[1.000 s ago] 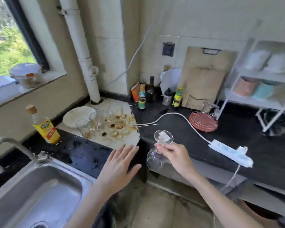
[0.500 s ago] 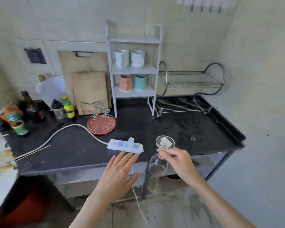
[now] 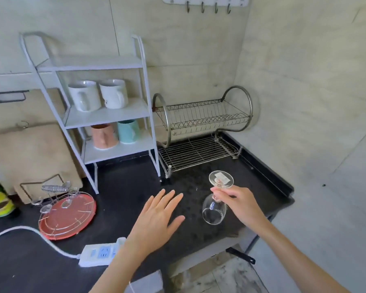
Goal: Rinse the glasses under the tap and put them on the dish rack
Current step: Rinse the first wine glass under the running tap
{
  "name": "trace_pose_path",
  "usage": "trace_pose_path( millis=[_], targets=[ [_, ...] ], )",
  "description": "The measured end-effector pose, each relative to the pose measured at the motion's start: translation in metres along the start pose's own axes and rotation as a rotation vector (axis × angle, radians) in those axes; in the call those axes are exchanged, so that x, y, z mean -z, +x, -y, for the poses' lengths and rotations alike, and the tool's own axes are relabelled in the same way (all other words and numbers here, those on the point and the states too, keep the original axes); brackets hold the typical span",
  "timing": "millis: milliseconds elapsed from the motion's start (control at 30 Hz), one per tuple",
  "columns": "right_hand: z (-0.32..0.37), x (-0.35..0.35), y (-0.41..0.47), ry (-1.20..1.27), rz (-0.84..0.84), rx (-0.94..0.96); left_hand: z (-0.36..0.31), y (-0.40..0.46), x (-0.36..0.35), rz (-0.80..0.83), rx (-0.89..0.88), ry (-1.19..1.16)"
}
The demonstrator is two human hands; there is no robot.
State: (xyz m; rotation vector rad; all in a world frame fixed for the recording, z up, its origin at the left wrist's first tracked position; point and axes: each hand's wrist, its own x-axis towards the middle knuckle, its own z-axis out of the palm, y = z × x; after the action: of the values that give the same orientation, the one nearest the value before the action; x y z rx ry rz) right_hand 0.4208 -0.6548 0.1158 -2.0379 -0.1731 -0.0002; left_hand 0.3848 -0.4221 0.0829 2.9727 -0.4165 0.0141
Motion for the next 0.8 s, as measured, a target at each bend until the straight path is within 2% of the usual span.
trace_pose_path(
  millis=[67, 167, 300, 500, 633, 800],
  targets=[
    [0.003, 0.001, 0.036, -0.012, -0.019, 0.000, 0.017, 0.037, 0.009, -0.009, -0.040, -0.018],
    [0.019, 0.005, 0.093, -0.053, -0.013, 0.047, 0.039, 0.090, 0.034, -0.117, -0.060, 0.019],
    [0.046, 0.013, 0.170, -0.070, -0.018, 0.111, 0.063, 0.146, 0.058, -0.128, -0.039, 0.056],
    [0.070, 0.010, 0.276, 0.034, -0.027, 0.130, 0.082, 0.206, 0.059, -0.169, 0.075, 0.201],
    [0.073, -0.002, 0.343, 0.059, -0.006, 0.117, 0.085, 0.230, 0.054, -0.222, 0.127, 0.182],
    [0.060, -0.026, 0.399, 0.016, 0.101, 0.115, 0.085, 0.250, 0.048, -0.223, 0.218, 0.198]
  ],
)
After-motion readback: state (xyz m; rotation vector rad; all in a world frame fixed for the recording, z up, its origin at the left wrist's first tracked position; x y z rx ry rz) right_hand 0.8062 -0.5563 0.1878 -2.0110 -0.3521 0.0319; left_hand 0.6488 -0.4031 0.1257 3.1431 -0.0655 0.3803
